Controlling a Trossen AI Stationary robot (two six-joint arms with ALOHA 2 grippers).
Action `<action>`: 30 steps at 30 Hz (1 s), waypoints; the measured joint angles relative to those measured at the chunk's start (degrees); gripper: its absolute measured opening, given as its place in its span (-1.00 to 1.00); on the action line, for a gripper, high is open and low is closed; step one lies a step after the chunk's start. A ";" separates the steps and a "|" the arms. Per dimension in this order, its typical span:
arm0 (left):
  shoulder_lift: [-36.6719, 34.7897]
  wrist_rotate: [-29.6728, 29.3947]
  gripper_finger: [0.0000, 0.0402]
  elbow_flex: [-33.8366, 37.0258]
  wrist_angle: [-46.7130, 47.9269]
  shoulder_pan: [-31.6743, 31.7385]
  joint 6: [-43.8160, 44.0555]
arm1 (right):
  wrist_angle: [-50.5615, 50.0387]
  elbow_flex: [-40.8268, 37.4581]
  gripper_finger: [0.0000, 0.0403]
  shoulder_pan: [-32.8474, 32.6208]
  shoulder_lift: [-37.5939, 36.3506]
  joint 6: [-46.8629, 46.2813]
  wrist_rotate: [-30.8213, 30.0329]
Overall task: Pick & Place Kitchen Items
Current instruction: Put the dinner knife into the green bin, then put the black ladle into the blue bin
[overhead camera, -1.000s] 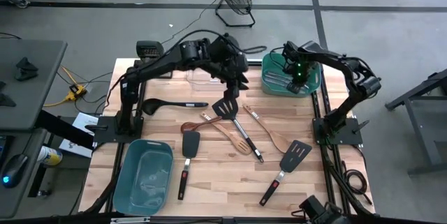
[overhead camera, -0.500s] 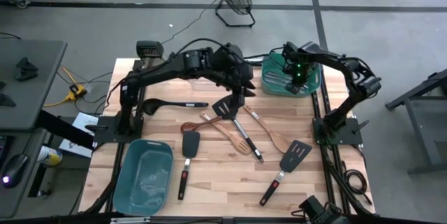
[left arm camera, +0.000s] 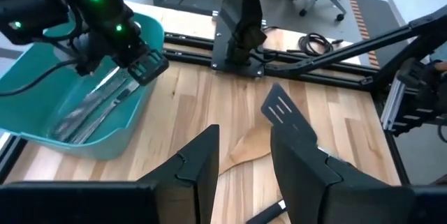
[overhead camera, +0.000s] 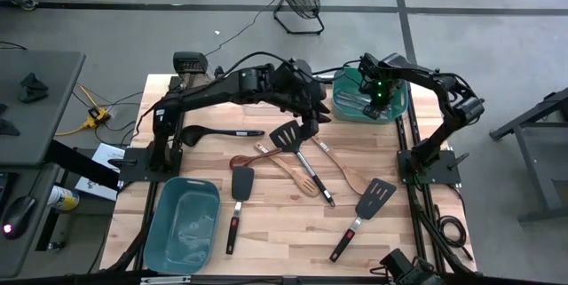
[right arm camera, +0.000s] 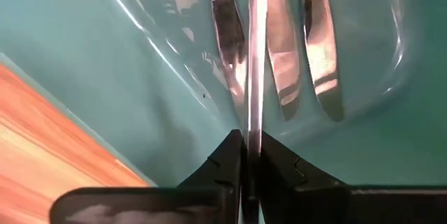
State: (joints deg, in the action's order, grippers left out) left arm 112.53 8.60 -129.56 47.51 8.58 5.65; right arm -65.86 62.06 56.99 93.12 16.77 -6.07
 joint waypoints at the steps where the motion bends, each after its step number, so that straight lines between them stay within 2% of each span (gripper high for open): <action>1: 0.00 -0.15 -0.37 0.00 -0.05 0.00 0.20 | 0.11 0.00 -0.87 0.00 0.00 -0.11 0.00; 5: 0.00 -0.23 -0.37 -0.02 0.05 0.00 0.60 | 0.34 0.00 -0.85 0.00 0.00 -0.64 0.00; 9: 0.00 -1.55 -0.37 -0.04 0.93 0.00 0.63 | 0.51 0.00 -0.75 0.00 0.00 -0.66 -1.72; 15: -0.57 -3.78 -0.37 -0.06 2.29 0.00 0.58 | 3.49 0.00 -0.40 0.00 -1.88 -2.97 -1.32; 22: -0.61 -4.80 -0.37 -0.11 5.33 0.00 0.47 | 5.13 0.00 -0.01 0.00 -8.34 -3.91 -0.44; 30: -0.61 -6.91 -0.37 -0.11 9.29 0.04 0.13 | 5.04 0.00 0.04 0.00 -17.66 -9.56 6.12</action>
State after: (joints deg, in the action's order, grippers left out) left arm 111.92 1.69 -129.67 56.79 8.62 5.78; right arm -60.82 62.06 56.99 75.46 7.21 0.06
